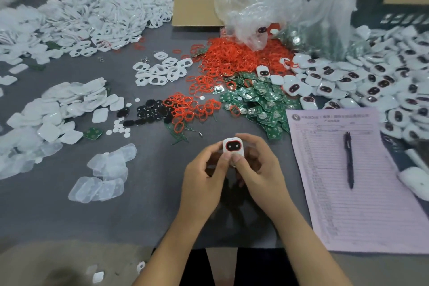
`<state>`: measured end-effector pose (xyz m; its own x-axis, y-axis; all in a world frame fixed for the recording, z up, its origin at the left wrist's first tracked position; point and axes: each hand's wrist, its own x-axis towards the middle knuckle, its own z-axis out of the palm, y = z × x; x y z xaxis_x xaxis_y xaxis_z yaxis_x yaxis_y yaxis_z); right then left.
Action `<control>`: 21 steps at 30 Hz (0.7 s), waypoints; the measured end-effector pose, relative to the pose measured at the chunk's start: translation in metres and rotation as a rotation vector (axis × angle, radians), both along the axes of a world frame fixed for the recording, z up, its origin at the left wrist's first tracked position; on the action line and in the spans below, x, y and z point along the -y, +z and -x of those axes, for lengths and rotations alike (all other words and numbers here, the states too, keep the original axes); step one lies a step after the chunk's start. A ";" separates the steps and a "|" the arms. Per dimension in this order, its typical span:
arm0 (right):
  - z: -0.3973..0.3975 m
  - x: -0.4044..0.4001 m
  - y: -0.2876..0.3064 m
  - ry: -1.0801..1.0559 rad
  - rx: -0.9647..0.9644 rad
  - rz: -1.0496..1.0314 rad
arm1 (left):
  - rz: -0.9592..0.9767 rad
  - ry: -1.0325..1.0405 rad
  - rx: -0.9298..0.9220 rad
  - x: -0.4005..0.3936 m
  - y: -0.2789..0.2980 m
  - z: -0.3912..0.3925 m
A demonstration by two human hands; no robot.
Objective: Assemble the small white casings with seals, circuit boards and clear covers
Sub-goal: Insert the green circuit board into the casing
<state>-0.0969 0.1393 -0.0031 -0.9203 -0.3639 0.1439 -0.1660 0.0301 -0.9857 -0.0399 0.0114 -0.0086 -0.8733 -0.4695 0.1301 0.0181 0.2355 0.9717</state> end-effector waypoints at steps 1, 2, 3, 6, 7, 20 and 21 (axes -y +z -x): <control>0.000 -0.002 0.001 -0.017 0.003 0.020 | -0.004 -0.006 -0.004 -0.002 0.001 0.003; -0.001 -0.005 0.001 -0.034 0.007 0.040 | -0.011 -0.016 -0.011 -0.006 0.003 0.006; -0.001 -0.008 0.002 -0.053 0.013 0.056 | -0.021 -0.031 -0.021 -0.010 0.004 0.009; -0.001 -0.024 0.005 -0.114 0.020 0.077 | -0.051 -0.089 -0.047 -0.027 0.008 0.016; -0.001 -0.031 0.006 -0.136 0.010 0.072 | -0.062 -0.110 -0.050 -0.033 0.009 0.018; -0.009 -0.131 0.018 -0.208 0.359 0.135 | -0.067 -0.321 -0.028 -0.094 0.014 0.038; -0.007 -0.139 0.019 -0.147 0.398 0.113 | -0.061 -0.303 -0.022 -0.094 0.012 0.040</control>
<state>-0.0895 0.2779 0.0160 -0.9528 -0.2273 -0.2013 0.2257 -0.0868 -0.9703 -0.0796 0.1055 0.0031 -0.9720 -0.1959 0.1297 0.0995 0.1570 0.9826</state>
